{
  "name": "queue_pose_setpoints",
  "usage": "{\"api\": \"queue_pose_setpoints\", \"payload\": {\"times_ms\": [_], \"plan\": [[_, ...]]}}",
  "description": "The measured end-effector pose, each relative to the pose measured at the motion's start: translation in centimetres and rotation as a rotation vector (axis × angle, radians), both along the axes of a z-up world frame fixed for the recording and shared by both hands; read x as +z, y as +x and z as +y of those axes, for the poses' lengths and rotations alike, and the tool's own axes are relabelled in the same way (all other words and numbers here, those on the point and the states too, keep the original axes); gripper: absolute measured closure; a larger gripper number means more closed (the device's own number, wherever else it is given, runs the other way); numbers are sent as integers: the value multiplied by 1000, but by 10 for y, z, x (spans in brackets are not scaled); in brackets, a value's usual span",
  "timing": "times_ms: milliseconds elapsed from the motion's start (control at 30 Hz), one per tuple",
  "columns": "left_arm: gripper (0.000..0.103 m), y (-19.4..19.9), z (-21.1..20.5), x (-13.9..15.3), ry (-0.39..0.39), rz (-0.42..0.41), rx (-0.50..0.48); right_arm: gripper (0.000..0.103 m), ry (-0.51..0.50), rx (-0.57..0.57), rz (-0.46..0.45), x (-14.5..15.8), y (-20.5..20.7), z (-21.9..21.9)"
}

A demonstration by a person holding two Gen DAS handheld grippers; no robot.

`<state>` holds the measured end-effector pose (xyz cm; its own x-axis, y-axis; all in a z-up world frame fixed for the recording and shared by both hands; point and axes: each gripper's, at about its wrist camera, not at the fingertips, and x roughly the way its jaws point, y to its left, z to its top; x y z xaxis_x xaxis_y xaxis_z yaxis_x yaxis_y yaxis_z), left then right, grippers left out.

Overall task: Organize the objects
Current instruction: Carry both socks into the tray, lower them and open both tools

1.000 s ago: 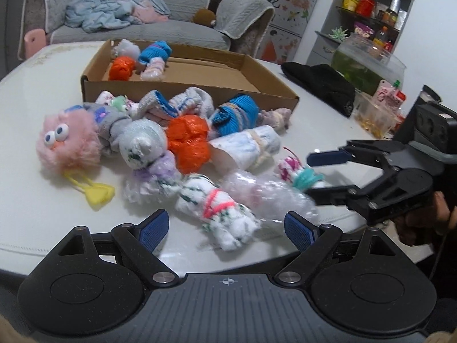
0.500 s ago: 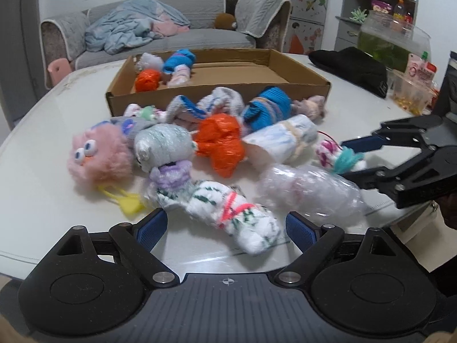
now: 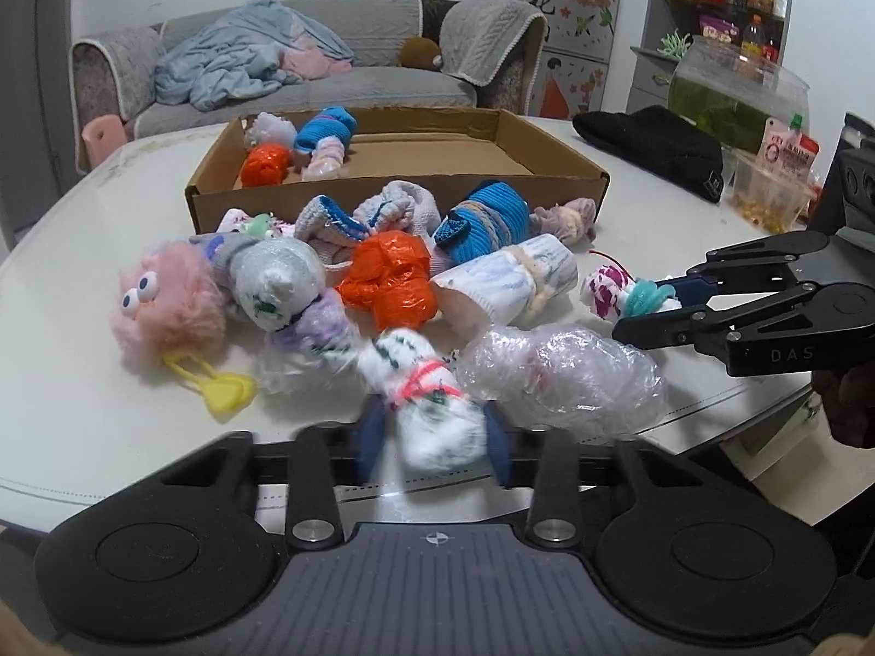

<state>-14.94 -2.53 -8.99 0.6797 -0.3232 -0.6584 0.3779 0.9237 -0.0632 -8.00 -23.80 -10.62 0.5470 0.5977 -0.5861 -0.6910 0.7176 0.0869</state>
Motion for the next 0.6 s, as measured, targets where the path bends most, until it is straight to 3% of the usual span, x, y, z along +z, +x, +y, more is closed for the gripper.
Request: {"api": "queue_pose_setpoints", "payload": {"times_ms": [200, 600], "plan": [[68, -2, 4, 4, -13, 13, -11, 76, 8, -3, -14, 10, 5, -5], [68, -3, 18, 40, -162, -35, -79, 75, 13, -52, -96, 45, 27, -26]]}}
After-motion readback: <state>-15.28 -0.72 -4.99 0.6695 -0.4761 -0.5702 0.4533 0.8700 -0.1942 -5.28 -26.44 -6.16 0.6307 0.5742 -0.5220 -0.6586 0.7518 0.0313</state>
